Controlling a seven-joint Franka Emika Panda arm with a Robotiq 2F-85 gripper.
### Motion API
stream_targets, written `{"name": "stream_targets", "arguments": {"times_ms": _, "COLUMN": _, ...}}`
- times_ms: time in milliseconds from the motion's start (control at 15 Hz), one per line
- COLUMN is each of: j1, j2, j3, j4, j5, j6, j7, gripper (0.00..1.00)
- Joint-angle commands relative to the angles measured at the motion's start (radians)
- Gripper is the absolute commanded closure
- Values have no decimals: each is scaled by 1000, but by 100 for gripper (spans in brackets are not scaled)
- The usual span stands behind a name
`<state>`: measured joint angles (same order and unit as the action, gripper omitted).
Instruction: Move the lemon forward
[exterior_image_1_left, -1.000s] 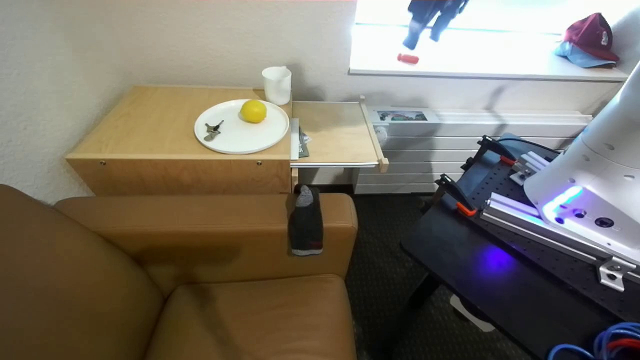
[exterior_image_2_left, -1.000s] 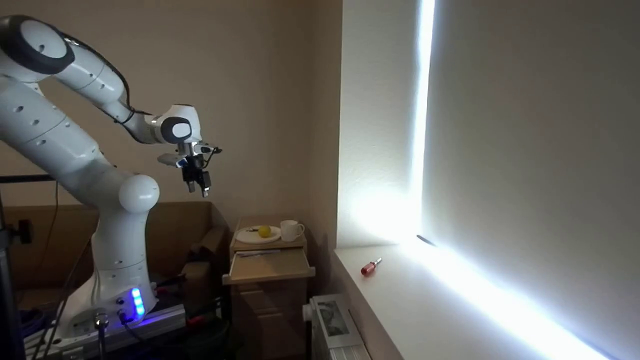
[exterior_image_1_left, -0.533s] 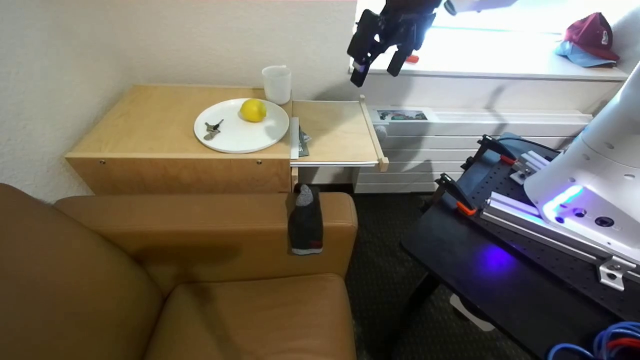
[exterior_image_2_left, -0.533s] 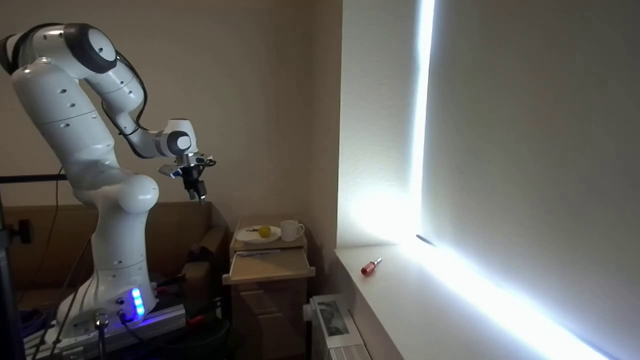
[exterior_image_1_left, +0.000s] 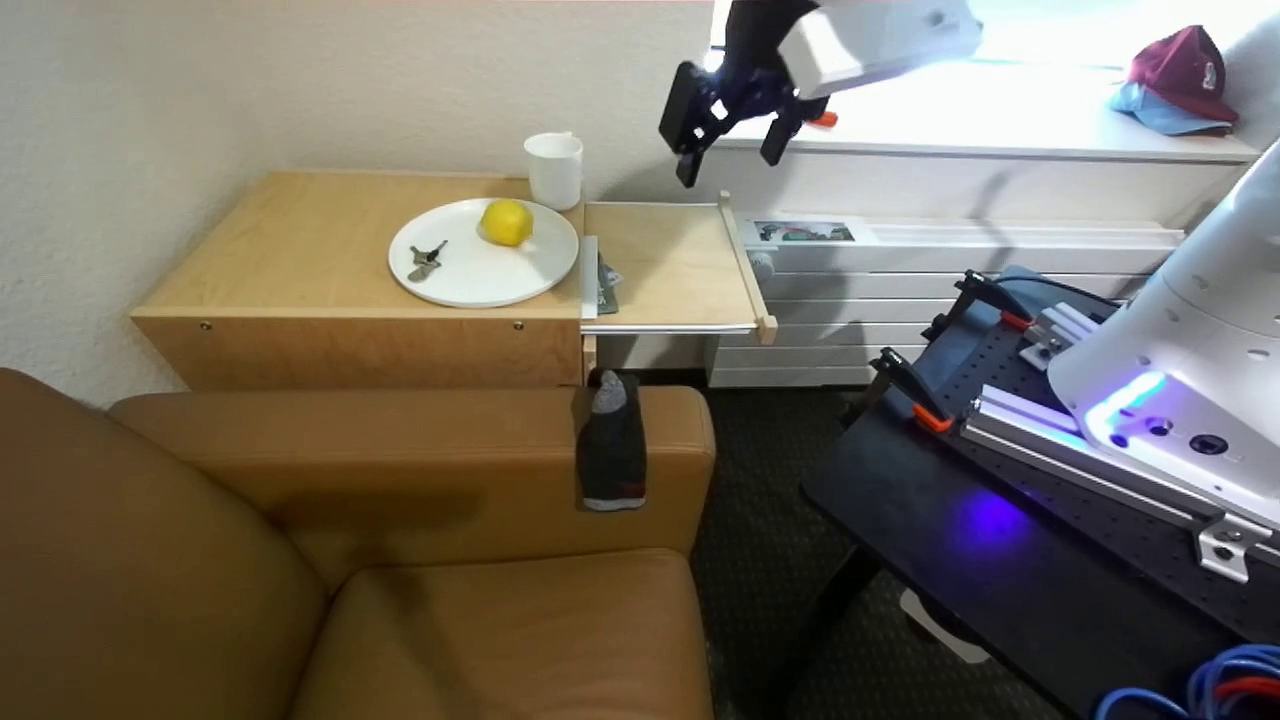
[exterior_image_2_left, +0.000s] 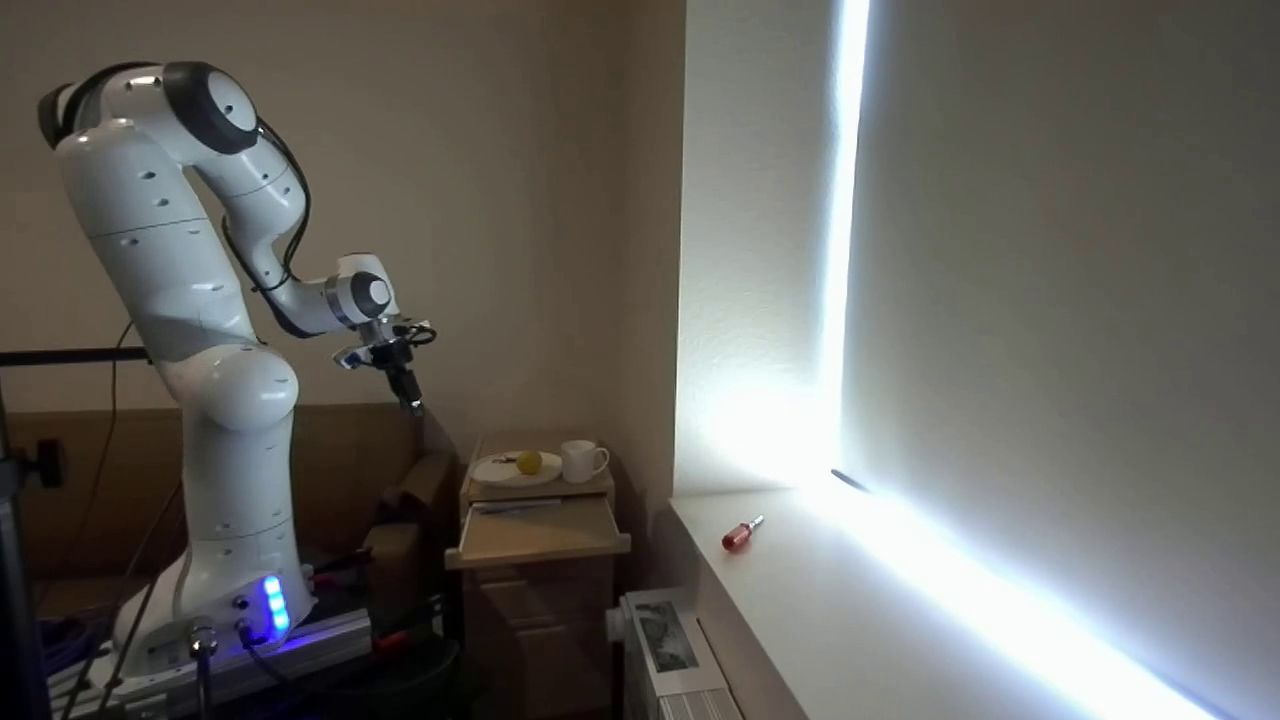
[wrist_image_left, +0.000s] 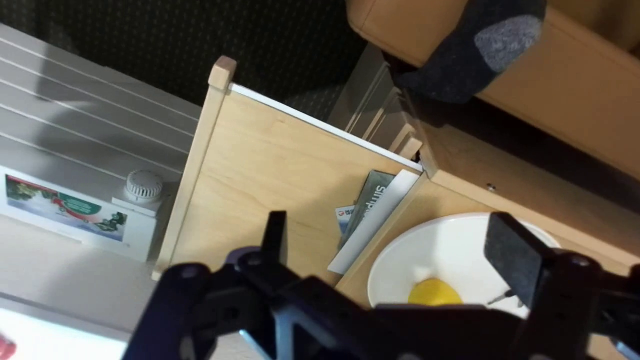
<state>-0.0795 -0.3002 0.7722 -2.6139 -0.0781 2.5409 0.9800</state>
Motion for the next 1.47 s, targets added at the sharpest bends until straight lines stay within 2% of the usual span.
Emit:
{"name": "stream_targets", "arguments": {"times_ms": 0, "j1": -221, "j2": 152, "j3": 196, "j4": 191, "j5": -119, "j6": -83, "j7": 279, "gripper": 0}}
{"name": "stream_targets", "arguments": {"times_ms": 133, "j1": -286, "j2": 254, "j3": 252, "j4": 303, "j5": -208, "j6": -154, "j7": 446, "gripper": 0}}
{"name": "stream_targets", "arguments": {"times_ms": 267, "j1": -312, "j2": 347, "j3": 280, "j4": 399, "j5": -279, "j6": -234, "j7": 587, "gripper": 0}}
{"name": "stream_targets", "arguments": {"times_ms": 333, "j1": -267, "j2": 214, "j3": 241, "j4": 293, "j5": -217, "j6": -160, "j7": 485, "gripper": 0}}
{"name": "stream_targets", "arguments": {"times_ms": 400, "j1": -273, "j2": 247, "j3": 244, "j4": 325, "j5": -231, "j6": -173, "j7": 505, "gripper": 0}}
{"name": "stream_targets", "arguments": {"times_ms": 467, "j1": -120, "j2": 256, "j3": 88, "j4": 324, "j5": -237, "j6": -175, "j7": 504, "gripper": 0}}
{"name": "stream_targets", "arguments": {"times_ms": 600, "j1": -119, "j2": 249, "j3": 93, "j4": 314, "j5": -239, "j6": -176, "j7": 505, "gripper": 0}}
{"name": "stream_targets", "arguments": {"times_ms": 667, "j1": -251, "j2": 261, "j3": 221, "j4": 307, "j5": -290, "j6": -180, "j7": 534, "gripper": 0}}
{"name": "stream_targets", "arguments": {"times_ms": 800, "j1": -247, "j2": 389, "j3": 202, "j4": 364, "j5": -369, "j6": -217, "j7": 723, "gripper": 0}}
{"name": "stream_targets", "arguments": {"times_ms": 933, "j1": -231, "j2": 504, "j3": 182, "j4": 434, "j5": -434, "j6": -262, "j7": 836, "gripper": 0}}
{"name": "stream_targets", "arguments": {"times_ms": 1067, "j1": -184, "j2": 605, "j3": 130, "j4": 506, "j5": -466, "j6": -281, "j7": 931, "gripper": 0}}
{"name": "stream_targets", "arguments": {"times_ms": 1133, "j1": -29, "j2": 623, "j3": -35, "j4": 548, "j5": -422, "j6": -267, "j7": 930, "gripper": 0}}
{"name": "stream_targets", "arguments": {"times_ms": 1200, "j1": 19, "j2": 675, "j3": -85, "j4": 608, "j5": -424, "j6": -262, "j7": 975, "gripper": 0}}
{"name": "stream_targets", "arguments": {"times_ms": 1267, "j1": -28, "j2": 761, "j3": -32, "j4": 684, "j5": -478, "j6": -286, "j7": 1052, "gripper": 0}}
{"name": "stream_targets", "arguments": {"times_ms": 1333, "j1": 147, "j2": 750, "j3": -216, "j4": 726, "j5": -390, "j6": -255, "j7": 1040, "gripper": 0}}
{"name": "stream_targets", "arguments": {"times_ms": 1400, "j1": 197, "j2": 773, "j3": -264, "j4": 773, "j5": -369, "j6": -238, "j7": 1080, "gripper": 0}}
